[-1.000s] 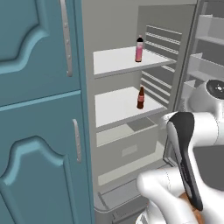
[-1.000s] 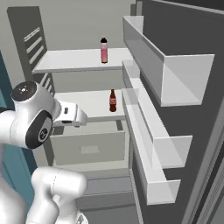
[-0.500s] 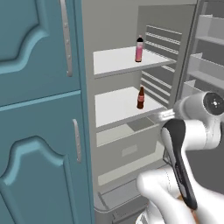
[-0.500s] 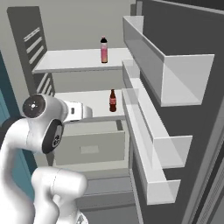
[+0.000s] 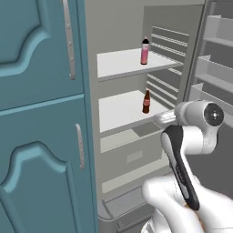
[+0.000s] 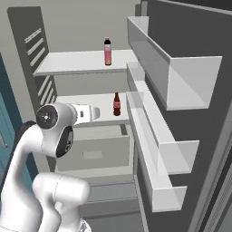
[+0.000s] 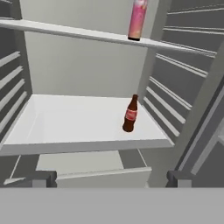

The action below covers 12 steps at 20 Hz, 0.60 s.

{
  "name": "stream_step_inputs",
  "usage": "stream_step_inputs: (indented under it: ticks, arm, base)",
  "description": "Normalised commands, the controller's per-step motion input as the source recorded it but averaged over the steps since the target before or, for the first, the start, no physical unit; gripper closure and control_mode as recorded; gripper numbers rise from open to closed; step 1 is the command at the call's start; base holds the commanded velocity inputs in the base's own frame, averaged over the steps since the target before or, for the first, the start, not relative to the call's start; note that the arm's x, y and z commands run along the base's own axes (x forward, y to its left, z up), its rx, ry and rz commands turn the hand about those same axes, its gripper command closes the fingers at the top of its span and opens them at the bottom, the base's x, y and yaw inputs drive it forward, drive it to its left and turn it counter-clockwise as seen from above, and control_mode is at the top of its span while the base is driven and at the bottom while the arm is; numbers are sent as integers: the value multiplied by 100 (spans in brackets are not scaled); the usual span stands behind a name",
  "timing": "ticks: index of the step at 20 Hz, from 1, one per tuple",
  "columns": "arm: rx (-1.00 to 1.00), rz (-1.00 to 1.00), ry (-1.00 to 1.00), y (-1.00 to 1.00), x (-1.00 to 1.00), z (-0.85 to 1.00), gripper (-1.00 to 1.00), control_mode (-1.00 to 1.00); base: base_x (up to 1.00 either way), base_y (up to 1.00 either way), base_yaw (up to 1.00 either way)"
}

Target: Open the fridge, grab two sodas, and place both sodas inside the bowl with ice on the dining counter.

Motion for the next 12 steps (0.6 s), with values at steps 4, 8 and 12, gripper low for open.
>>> stream_step_inputs:
  ticks: [4, 8, 12]
  arm:
    - [0, 0, 0, 0, 30, -26, -100, -100]
    - [2, 0, 0, -3, 34, -15, -100, -100]
    - [2, -2, 0, -5, 38, -2, -100, -100]
  base:
    - [0, 0, 0]
    - [0, 0, 0]
    - [0, 0, 0]
